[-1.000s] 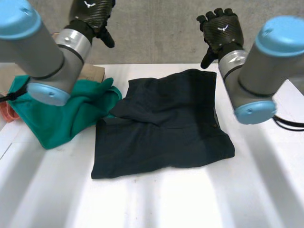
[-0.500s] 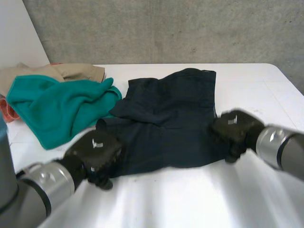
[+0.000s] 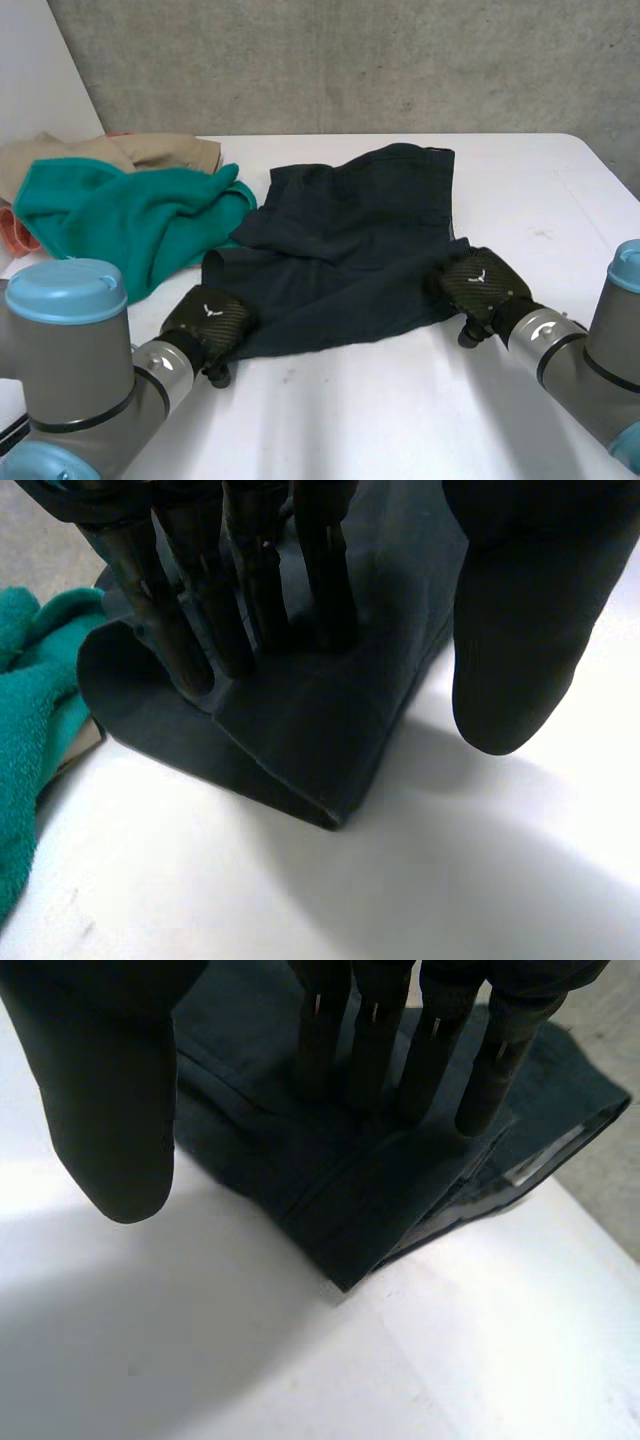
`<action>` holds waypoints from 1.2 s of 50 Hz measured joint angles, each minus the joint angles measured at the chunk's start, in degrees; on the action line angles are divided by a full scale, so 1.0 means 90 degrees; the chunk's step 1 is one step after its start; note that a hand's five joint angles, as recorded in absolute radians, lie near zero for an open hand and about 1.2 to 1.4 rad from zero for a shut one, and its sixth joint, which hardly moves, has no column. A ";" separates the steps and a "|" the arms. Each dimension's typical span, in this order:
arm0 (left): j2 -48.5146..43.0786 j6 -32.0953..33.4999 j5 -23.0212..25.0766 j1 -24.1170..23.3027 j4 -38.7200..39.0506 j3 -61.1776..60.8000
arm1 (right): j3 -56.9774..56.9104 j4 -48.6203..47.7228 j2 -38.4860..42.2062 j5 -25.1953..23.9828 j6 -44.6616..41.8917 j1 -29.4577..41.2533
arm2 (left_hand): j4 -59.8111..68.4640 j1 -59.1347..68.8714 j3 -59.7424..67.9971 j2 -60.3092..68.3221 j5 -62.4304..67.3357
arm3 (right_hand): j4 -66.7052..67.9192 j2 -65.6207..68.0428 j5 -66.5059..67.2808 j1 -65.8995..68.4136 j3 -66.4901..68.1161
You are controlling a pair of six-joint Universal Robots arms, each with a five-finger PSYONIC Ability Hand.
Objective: Fold the laundry.
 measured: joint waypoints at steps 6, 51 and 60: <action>-0.0170 0.0171 -0.0006 -0.0074 0.0261 0.0180 | -0.0146 -0.0277 0.0154 0.0031 0.0058 0.0089 | 0.0442 0.0413 0.0352 0.0380 0.0475 | 0.0000 0.0000 0.0003 0.0000 -0.0001; 0.1422 0.0594 0.0742 -0.0596 -0.3477 0.0970 | -0.0710 0.4779 -0.1497 0.0660 -0.2269 -0.0275 | 0.4083 0.3752 0.3958 0.4030 0.3940 | 0.4371 0.4202 0.4184 0.3681 0.4290; 0.1364 0.0649 0.0662 -0.1070 -0.4081 0.1074 | -0.0688 0.5442 -0.1709 0.0468 -0.2879 -0.0460 | 0.4084 0.3752 0.3958 0.4030 0.3990 | 0.4375 0.4202 0.4184 0.3681 0.4293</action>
